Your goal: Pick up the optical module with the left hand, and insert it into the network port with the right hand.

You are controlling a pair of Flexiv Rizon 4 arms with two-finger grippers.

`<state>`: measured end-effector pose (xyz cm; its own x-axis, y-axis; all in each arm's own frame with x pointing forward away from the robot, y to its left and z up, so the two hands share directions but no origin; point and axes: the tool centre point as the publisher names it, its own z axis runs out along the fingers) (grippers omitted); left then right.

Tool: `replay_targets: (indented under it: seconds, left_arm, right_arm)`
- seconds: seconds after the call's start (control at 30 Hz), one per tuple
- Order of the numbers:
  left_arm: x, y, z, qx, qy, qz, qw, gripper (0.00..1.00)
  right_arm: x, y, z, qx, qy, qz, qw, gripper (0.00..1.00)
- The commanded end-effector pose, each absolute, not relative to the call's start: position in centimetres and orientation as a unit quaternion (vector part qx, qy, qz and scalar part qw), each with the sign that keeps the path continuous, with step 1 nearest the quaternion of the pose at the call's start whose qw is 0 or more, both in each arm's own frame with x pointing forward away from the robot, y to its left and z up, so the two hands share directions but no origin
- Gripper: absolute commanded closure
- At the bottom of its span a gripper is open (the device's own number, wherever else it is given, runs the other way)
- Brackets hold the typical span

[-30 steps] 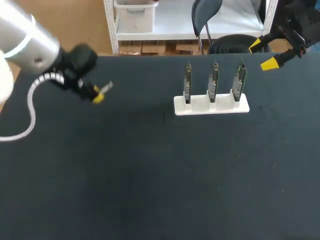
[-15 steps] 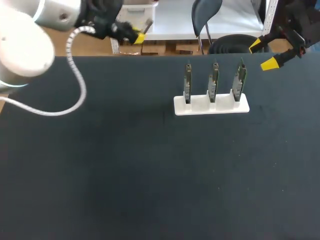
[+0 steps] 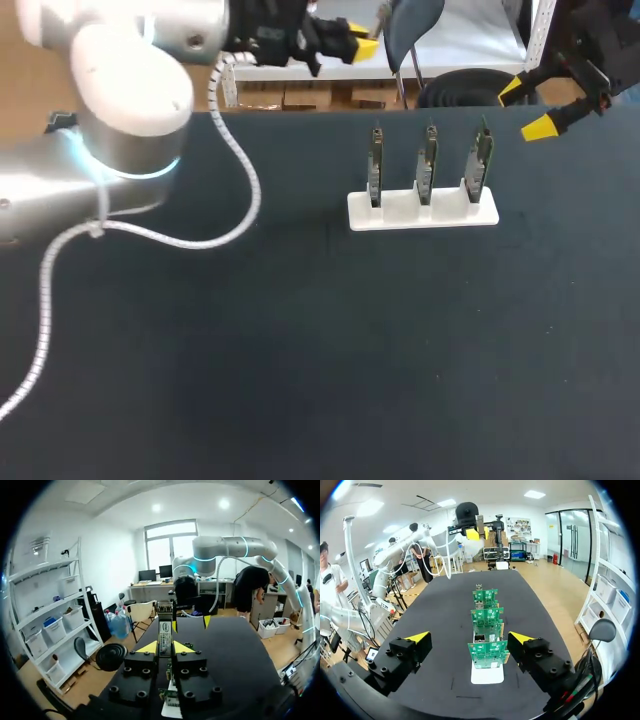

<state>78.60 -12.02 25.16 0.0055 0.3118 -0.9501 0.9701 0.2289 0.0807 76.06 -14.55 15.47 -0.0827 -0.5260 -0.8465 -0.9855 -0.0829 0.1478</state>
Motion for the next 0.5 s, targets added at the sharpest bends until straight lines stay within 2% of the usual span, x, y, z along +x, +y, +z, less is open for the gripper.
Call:
replay_targets:
  seconds: [0.03, 0.5]
  left_arm:
    - [80.0, -15.4, 24.1, 0.510, 0.521, -0.446, 0.519, 1.00]
    - [78.9, -21.4, 23.0, 0.502, 0.495, -0.518, 0.484, 1.00]
  right_arm:
    - [75.9, -14.5, 15.4, -0.615, 0.615, 0.403, 0.286, 0.00]
    - [75.9, -14.5, 15.4, -0.615, 0.615, 0.403, 0.286, 0.00]
